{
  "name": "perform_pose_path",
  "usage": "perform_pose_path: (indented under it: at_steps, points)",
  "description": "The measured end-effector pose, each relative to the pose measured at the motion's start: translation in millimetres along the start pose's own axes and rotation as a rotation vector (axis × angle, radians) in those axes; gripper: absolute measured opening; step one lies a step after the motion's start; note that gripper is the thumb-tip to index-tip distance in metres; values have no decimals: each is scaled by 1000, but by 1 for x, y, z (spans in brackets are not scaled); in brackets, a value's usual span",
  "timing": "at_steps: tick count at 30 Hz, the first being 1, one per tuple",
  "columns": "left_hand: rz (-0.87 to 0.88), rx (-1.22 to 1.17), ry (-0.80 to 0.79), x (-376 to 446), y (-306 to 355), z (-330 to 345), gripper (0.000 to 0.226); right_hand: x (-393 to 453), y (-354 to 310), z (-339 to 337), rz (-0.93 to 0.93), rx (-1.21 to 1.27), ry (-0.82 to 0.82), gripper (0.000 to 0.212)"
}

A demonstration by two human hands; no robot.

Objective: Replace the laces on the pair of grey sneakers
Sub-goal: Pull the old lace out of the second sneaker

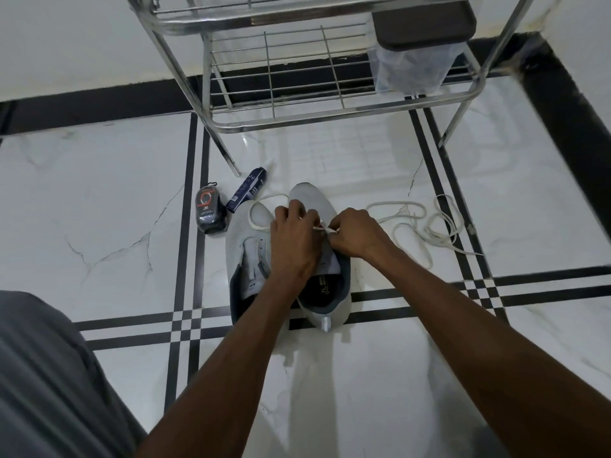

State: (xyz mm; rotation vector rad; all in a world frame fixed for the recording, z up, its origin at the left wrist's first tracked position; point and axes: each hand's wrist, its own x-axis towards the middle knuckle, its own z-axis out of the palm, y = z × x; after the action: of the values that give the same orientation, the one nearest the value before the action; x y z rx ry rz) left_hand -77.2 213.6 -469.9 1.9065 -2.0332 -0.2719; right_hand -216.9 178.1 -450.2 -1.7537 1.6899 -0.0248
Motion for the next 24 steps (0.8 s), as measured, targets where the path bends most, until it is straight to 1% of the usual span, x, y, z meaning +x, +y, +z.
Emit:
perform_pose_path:
  at_steps: [2,4,5,6,8,9,10,11,12,14,15,16,17,18,20,21,22,23,24]
  points:
    - [46,32,-2,5,-1,1,12,0,0,1,10,-7,13,38]
    - [104,72,-33,8,-1,2,9,-1,-1,1,23,-3,29,37]
    - [94,55,-28,7,-3,3,8,-1,0,1,25,4,34,35]
    - [22,-18,11,6,-5,2,7,-2,1,0,30,15,35,34]
    - [-273,-255,197,7,-14,-6,7,-3,4,-2,41,25,26,31]
    - [-402,-318,298,7,-21,-12,9,-4,6,-4,45,28,22,30]
    - [-459,-294,353,8,-26,-17,11,-6,8,-5,44,36,22,28]
    - [-439,-252,349,9,-28,-21,13,-7,12,-6,37,46,25,27]
    - [-363,-243,303,11,-26,-24,17,-9,14,-6,28,51,28,27]
    - [-112,-265,136,15,-12,-23,23,-11,15,-6,11,46,32,30]
    - [-7,-210,43,15,-7,-19,24,-11,13,-7,-1,41,28,32]
    - [65,-107,-40,15,-3,-15,23,-10,9,-8,-15,34,25,36]
    - [102,-10,-94,16,0,-10,23,-8,6,-10,-28,29,26,39]
    - [117,62,-115,17,1,-7,23,-7,4,-11,-36,28,29,41]
    - [150,152,-102,17,-1,-5,19,-6,4,-11,-41,22,33,44]
    - [164,167,-74,18,-5,-5,17,-7,5,-11,-47,22,37,44]
    - [139,137,-31,16,-7,-6,16,-7,7,-9,-50,25,40,42]
    - [46,43,54,17,-12,-10,16,-8,9,-9,-48,29,40,39]
    - [-119,-94,179,19,-16,-18,18,-9,9,-8,-42,31,32,36]
